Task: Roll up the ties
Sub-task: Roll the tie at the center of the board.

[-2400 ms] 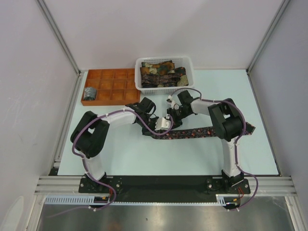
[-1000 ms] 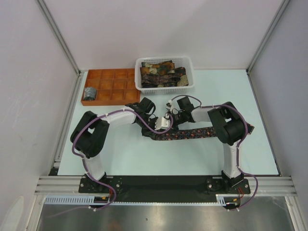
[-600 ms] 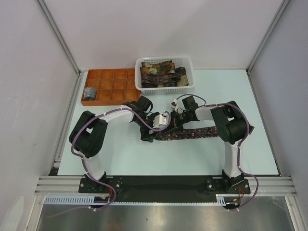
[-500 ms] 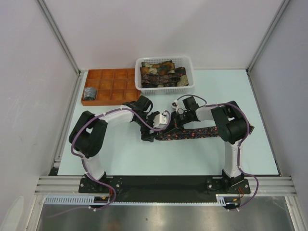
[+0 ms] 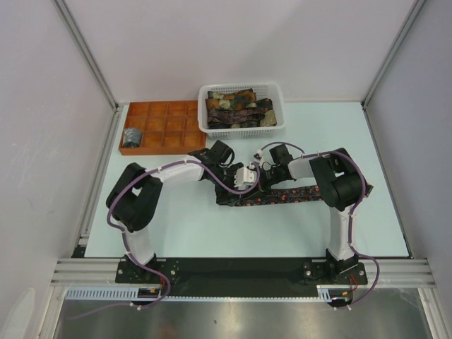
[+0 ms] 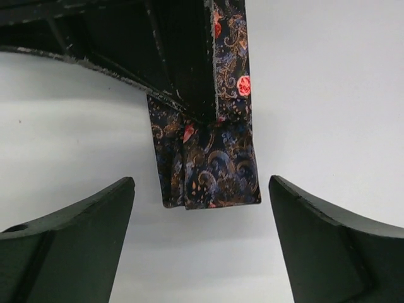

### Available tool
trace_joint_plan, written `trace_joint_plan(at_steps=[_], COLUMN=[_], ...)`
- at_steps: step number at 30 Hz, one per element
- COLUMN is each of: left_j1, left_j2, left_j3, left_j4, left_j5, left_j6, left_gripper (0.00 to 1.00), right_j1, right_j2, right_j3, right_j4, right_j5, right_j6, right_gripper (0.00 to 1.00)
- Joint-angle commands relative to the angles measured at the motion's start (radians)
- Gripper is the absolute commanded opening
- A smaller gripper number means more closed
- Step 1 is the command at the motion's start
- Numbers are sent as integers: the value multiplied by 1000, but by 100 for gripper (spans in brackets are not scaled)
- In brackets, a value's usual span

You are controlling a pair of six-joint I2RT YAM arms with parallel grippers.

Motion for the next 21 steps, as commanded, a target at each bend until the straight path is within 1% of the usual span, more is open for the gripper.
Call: trace_joint_plan(at_steps=[1, 4, 5, 7, 8, 9, 10, 11, 12, 13, 14, 15, 18, 20, 21], left_j1=[-27, -33, -33, -33, -32, -32, -30, -24, -19, -13, 2, 8, 19, 19, 19], left_j2=[38, 60, 63, 57, 52, 37, 29, 22, 16, 13, 11, 9, 0, 0, 5], left_j3=[67, 84, 81, 61, 51, 26, 15, 6, -2, -3, -2, 0, -6, -2, 8], left_j4=[-16, -45, -50, -64, -68, -70, -75, -81, -88, -110, -122, -133, -144, -151, -157], left_j5=[-21, -29, -32, -49, -58, -69, -85, -89, -93, -95, -92, -93, -106, -106, -106], left_j6=[2, 11, 22, 31, 54, 68, 80, 108, 118, 128, 146, 154, 180, 184, 183], left_gripper=[89, 77, 67, 59, 53, 50, 47, 41, 38, 35, 30, 29, 24, 23, 23], right_j1=[9, 12, 13, 20, 23, 29, 30, 30, 27, 17, 6, -3, -31, -26, -19], right_j2=[21, 26, 24, 15, 11, 2, -6, -15, -44, -58, -71, -84, -124, -147, -150], right_j3=[-5, -3, -8, -13, -19, -19, -17, -16, -11, -8, -5, 10, 30, 33, 32], right_j4=[27, 57, 70, 134, 159, 192, 200, 203, 190, 173, 151, 103, -3, -8, 22], right_j5=[20, 17, 14, 7, -8, -15, -23, -31, -43, -45, -46, -49, -49, -40, -42], right_j6=[1, 30, 40, 70, 106, 123, 134, 142, 142, 137, 127, 104, 61, 73, 112], right_gripper=[0, 0, 0, 0, 0, 1, 4, 6, 15, 20, 28, 37, 41, 43, 43])
